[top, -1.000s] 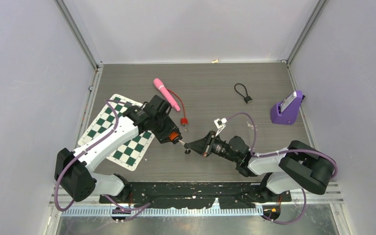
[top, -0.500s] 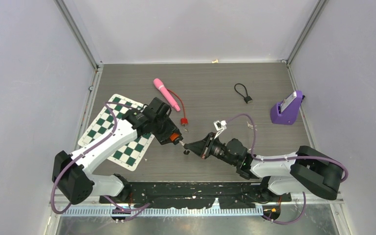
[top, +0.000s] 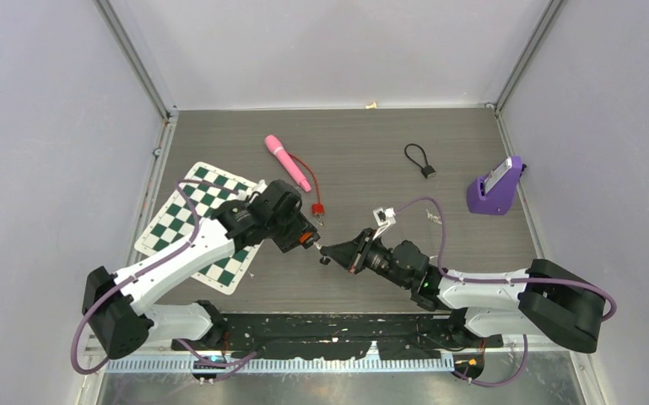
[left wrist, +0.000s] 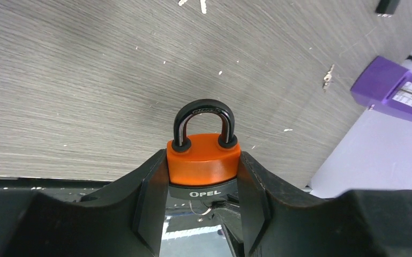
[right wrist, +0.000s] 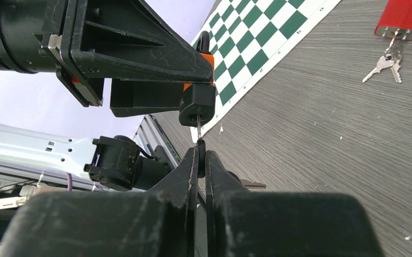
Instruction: Unlock with the key
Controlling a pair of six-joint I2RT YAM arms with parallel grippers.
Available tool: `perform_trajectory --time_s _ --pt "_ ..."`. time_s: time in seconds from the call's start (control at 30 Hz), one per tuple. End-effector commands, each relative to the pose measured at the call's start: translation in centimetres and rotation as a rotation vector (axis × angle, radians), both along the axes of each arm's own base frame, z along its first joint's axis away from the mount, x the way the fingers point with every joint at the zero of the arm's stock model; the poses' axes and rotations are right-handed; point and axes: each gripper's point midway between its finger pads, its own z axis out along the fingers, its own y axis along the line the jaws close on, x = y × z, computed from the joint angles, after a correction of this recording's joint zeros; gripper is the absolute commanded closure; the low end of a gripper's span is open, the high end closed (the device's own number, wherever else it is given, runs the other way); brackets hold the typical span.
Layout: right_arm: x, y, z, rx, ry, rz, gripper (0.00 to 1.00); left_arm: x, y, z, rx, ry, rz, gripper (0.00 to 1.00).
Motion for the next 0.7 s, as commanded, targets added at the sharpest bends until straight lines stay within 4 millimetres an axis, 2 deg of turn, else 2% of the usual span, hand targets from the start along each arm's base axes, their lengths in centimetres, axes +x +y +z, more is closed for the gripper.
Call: perform_trajectory --time_s 0.0,0.17,0.33,0.5,0.67 --pt "2.4 -0.4 5.7 0.133 -0.136 -0.114 0.95 -2.0 -2.7 2.7 -0.199 -0.005 -0.008 0.68" --pt "2.2 -0.4 5.9 0.114 -0.215 -0.12 0.95 -2.5 -3.7 4.7 -0.376 -0.016 0.029 0.69" --pt "2.1 0.3 6.2 0.106 -0.277 -0.115 0.95 -2.8 -4.5 6.6 -0.451 -0.046 0.019 0.7" --pt "2.2 1.0 7.0 0.086 -0.349 -0.1 0.95 -3.2 -5.2 6.8 -0.429 -0.055 -0.029 0.72" --pt "2.2 0.5 8.4 0.051 -0.402 -0.102 0.95 -3.5 -5.3 6.9 -0.404 -0.068 -0.066 0.73"
